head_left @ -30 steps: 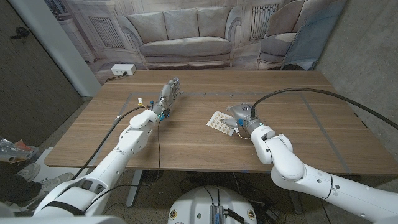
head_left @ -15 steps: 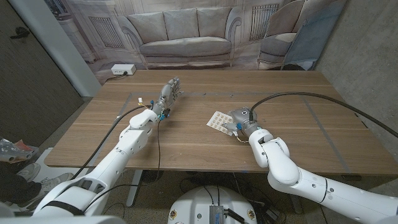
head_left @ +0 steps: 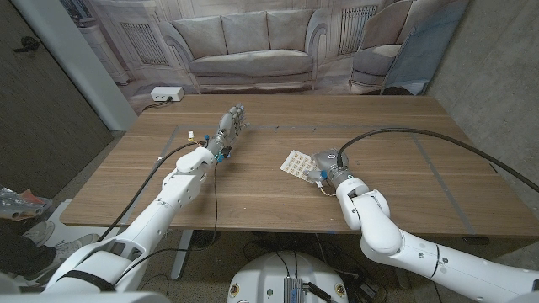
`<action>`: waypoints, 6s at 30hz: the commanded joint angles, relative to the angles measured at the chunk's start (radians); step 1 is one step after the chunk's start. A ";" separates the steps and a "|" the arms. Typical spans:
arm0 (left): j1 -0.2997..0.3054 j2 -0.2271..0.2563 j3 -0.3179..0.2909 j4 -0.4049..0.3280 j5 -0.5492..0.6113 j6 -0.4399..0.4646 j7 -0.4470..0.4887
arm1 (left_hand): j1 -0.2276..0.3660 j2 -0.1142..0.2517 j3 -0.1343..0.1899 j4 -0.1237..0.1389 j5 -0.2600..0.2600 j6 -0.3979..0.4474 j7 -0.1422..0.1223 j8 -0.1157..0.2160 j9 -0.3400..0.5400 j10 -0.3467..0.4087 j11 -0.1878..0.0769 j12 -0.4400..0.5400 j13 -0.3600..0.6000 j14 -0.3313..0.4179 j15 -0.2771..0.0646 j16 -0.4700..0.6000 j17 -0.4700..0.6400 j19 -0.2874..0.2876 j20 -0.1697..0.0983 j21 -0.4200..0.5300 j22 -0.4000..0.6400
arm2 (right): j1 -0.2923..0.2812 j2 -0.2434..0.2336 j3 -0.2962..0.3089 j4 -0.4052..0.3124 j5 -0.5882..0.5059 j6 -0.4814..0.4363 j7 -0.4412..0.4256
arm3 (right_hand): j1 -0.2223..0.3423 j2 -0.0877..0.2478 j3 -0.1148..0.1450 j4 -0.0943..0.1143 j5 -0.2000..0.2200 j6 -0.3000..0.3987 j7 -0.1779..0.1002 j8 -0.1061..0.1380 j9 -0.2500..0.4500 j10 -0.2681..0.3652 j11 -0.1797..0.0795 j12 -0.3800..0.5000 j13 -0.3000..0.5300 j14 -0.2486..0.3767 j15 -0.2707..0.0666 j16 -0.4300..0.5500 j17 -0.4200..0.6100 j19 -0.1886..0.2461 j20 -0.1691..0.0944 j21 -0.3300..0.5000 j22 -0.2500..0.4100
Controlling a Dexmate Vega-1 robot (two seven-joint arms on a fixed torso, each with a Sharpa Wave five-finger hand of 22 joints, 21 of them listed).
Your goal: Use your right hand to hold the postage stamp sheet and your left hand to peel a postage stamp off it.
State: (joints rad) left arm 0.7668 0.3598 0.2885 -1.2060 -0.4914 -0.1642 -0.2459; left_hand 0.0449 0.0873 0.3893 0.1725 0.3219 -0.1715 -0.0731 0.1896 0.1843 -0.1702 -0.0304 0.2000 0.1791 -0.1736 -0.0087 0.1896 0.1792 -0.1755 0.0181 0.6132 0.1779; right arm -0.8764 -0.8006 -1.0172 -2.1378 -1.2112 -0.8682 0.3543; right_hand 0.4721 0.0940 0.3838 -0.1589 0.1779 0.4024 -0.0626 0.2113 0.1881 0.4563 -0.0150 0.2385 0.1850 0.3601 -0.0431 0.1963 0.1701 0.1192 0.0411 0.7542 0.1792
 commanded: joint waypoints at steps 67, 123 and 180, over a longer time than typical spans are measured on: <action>-0.030 -0.010 0.002 0.037 0.007 0.002 -0.013 | -0.006 0.058 -0.006 -0.001 0.005 -0.035 -0.009 0.002 0.002 -0.069 0.008 -0.004 0.002 -0.063 0.006 -0.002 0.001 -0.061 0.007 -0.024 0.003 | 0.040 0.062 -0.084 0.147 -0.076 -0.055 -0.096 | 0.319 0.007 0.058 -0.009 0.012 0.579 -0.028 0.165 0.024 0.206 -0.091 0.023 -0.001 0.131 -0.133 0.012 0.012 0.113 -0.056 0.016 0.010; -0.210 -0.057 0.092 0.286 0.195 -0.211 -0.156 | 0.391 0.065 0.133 -0.295 -0.123 0.228 -0.142 0.050 0.005 -0.037 0.015 0.007 0.002 -0.089 0.028 -0.008 -0.007 -0.053 0.022 -0.110 0.006 | 0.001 0.181 -0.068 0.401 0.174 -0.081 -1.209 | 0.464 0.027 0.066 -0.006 0.030 0.672 -0.069 0.195 0.014 0.355 -0.178 0.027 0.003 0.297 -0.194 0.046 0.034 0.213 -0.161 0.084 0.014; -0.267 0.072 0.307 0.116 0.396 -0.277 0.053 | 1.016 -0.179 0.034 -0.327 -0.123 0.852 -0.092 0.363 0.151 0.160 -0.038 0.018 0.009 0.030 0.051 -0.002 -0.004 0.123 0.060 -0.159 0.008 | 0.037 0.194 -0.123 0.427 0.217 -0.070 -1.361 | 0.486 0.023 0.056 0.006 0.042 0.683 -0.061 0.188 0.011 0.375 -0.180 0.009 0.006 0.325 -0.193 0.028 0.031 0.210 -0.169 0.107 0.016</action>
State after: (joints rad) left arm 0.4893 0.4260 0.5792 -1.0669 -0.1173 -0.4347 -0.2725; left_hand 1.0396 -0.0934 0.4330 -0.1559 0.2010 0.6377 -0.1699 0.5142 0.3097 -0.0304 -0.0605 0.2078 0.1841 -0.1447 0.0484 0.1886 0.1725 -0.0641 0.0751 0.4583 0.1839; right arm -0.8400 -0.6068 -1.1364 -1.7057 -0.9926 -0.9374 -0.9983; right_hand 0.9487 0.1179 0.4411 -0.1557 0.2126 1.0746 -0.1270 0.3970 0.1946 0.8192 -0.1885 0.2547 0.1886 0.6736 -0.0642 0.2237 0.2000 0.3263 -0.0375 0.8544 0.1932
